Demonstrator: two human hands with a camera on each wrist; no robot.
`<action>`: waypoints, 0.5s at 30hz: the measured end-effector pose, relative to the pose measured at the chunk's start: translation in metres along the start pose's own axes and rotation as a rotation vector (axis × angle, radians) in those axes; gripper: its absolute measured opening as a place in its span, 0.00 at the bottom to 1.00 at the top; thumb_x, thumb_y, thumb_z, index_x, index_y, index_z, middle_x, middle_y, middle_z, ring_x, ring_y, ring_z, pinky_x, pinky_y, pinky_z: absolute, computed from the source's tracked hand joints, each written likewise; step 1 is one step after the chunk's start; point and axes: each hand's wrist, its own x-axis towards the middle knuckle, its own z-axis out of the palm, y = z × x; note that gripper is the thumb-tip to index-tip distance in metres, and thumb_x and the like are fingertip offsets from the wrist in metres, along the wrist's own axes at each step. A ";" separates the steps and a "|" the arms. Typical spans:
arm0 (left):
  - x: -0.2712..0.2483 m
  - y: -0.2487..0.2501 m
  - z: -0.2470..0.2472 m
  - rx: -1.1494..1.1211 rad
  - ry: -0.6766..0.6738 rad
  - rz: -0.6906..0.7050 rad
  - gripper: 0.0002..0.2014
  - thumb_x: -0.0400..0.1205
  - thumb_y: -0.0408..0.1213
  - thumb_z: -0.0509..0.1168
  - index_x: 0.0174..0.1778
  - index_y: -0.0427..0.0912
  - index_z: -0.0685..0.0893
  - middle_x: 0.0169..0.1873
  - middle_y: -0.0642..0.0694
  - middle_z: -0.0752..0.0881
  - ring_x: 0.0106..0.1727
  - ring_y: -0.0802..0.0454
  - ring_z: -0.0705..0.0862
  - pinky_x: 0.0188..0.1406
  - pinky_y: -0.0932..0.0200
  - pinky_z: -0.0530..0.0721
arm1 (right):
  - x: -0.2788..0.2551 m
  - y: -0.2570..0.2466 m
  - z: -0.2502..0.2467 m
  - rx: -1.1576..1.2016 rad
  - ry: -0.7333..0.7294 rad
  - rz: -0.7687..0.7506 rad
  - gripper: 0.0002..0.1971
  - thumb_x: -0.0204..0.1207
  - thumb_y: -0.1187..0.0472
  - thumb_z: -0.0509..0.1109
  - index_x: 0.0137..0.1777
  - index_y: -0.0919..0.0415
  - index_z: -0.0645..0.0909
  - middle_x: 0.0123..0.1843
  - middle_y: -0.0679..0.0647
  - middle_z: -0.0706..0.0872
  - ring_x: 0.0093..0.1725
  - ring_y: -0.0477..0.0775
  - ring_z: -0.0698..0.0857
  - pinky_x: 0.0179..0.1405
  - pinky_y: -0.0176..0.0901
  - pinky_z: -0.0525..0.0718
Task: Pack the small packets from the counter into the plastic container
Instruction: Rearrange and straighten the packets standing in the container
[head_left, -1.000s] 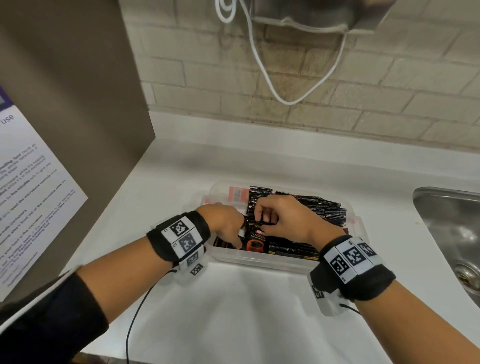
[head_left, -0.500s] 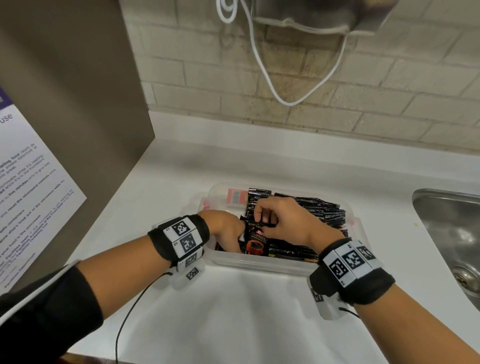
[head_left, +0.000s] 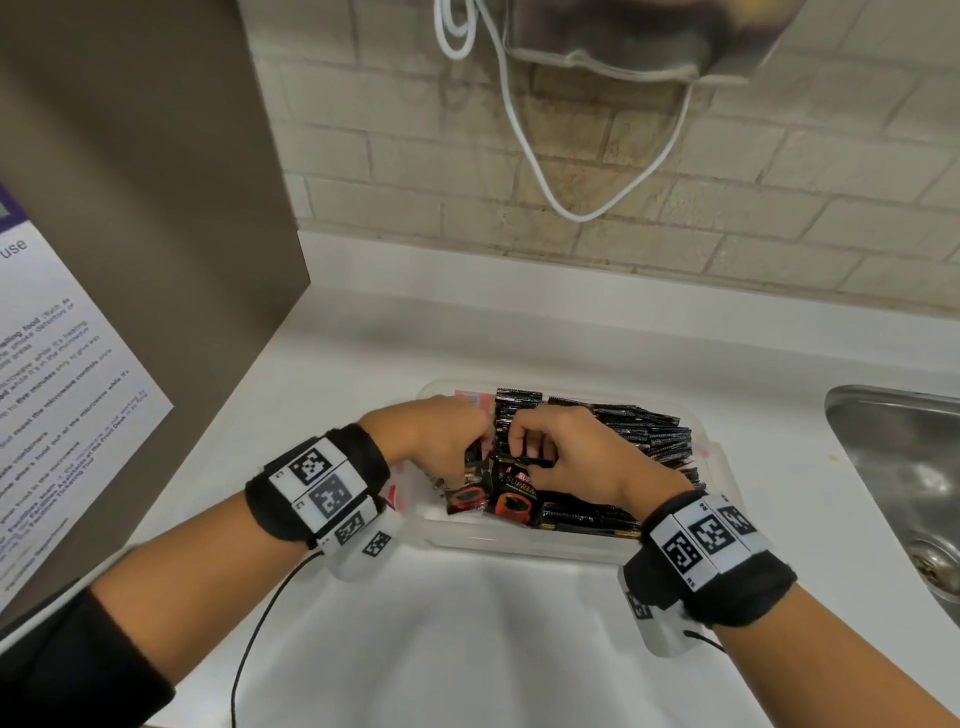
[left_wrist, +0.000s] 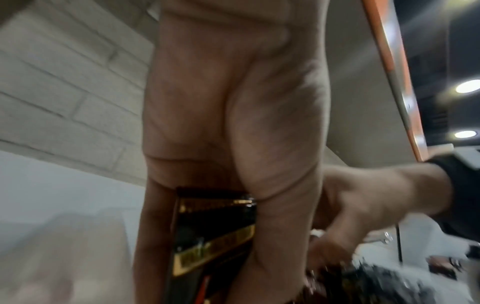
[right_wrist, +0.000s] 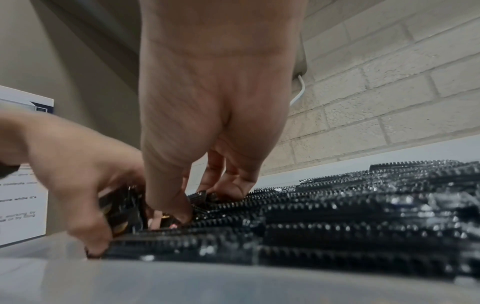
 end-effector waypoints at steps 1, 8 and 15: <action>-0.003 -0.002 -0.003 -0.029 0.008 0.022 0.17 0.74 0.35 0.75 0.57 0.43 0.83 0.46 0.43 0.85 0.34 0.57 0.81 0.22 0.70 0.77 | 0.000 0.000 0.002 -0.010 -0.004 -0.002 0.13 0.68 0.71 0.76 0.49 0.57 0.83 0.44 0.53 0.83 0.40 0.49 0.80 0.40 0.40 0.80; -0.019 0.006 -0.007 -0.172 -0.140 0.106 0.17 0.79 0.35 0.72 0.64 0.52 0.85 0.40 0.62 0.83 0.44 0.54 0.84 0.44 0.58 0.84 | 0.002 -0.001 0.004 -0.058 -0.019 0.008 0.13 0.69 0.68 0.78 0.52 0.55 0.85 0.47 0.51 0.83 0.43 0.49 0.81 0.44 0.41 0.82; -0.029 -0.001 -0.024 -0.116 -0.139 0.071 0.15 0.80 0.36 0.72 0.61 0.54 0.86 0.41 0.54 0.86 0.45 0.47 0.87 0.46 0.50 0.86 | 0.000 -0.003 0.003 -0.038 -0.028 0.034 0.14 0.67 0.69 0.76 0.50 0.56 0.83 0.46 0.52 0.82 0.42 0.50 0.80 0.45 0.47 0.83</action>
